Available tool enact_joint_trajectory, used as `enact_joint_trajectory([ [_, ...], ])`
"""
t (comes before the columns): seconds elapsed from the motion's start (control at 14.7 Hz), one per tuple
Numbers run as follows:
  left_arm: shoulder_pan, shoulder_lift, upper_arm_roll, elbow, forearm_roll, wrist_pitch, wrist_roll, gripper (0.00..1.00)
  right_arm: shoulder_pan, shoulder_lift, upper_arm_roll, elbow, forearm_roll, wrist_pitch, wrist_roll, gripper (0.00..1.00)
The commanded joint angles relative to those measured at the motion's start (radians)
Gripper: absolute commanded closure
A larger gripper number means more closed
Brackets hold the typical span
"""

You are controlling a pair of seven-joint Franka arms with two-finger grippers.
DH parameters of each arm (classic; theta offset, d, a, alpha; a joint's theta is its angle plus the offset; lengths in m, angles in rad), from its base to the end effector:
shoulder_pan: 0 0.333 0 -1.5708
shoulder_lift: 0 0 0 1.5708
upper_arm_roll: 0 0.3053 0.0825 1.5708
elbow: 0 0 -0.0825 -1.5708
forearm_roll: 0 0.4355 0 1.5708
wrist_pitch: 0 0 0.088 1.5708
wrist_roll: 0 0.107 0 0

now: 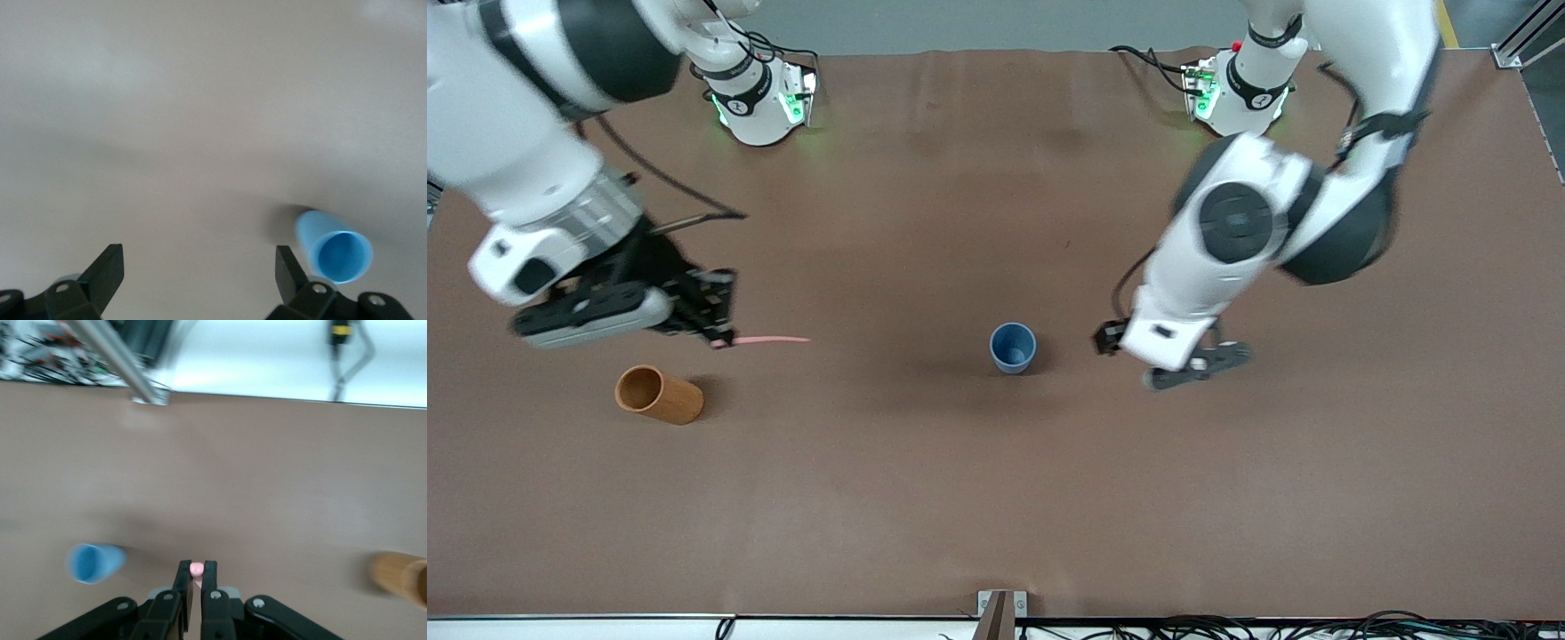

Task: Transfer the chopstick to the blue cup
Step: 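Lift the stick with the right gripper while the left gripper slides the cup, then lower the pink stick into the blue cup with the right gripper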

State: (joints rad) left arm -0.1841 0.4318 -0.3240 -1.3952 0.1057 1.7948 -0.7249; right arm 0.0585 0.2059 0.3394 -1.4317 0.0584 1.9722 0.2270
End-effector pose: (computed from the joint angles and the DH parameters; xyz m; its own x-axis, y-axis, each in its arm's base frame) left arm 0.6564 -0.3142 0.4482 0.9756 0.2178 -0.0281 0.2183 -0.9757 0.0163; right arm 0.6513 0.2527 0.6038 0.9488 0.1016 0.2992 0.1660 -0.9659 -0.1985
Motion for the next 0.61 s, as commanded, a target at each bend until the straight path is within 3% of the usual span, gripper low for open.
enact_joint_trajectory([
  [0.0,0.002,-0.109,0.159,-0.039,-0.095,-0.083,0.302,0.0,0.0,0.007,0.119,-0.015,-0.006,0.068,0.116,0.98],
  [0.14,0.029,-0.158,0.248,-0.039,-0.147,-0.153,0.511,0.0,0.027,0.05,0.173,-0.026,-0.023,0.175,0.129,0.98],
  [0.34,0.097,-0.249,0.263,-0.042,-0.149,-0.238,0.698,0.0,0.078,0.11,0.176,-0.038,-0.061,0.258,0.129,0.97],
  [0.54,0.101,-0.349,0.266,-0.041,-0.143,-0.313,0.717,0.0,0.133,0.162,0.176,-0.039,-0.164,0.295,0.13,0.97],
])
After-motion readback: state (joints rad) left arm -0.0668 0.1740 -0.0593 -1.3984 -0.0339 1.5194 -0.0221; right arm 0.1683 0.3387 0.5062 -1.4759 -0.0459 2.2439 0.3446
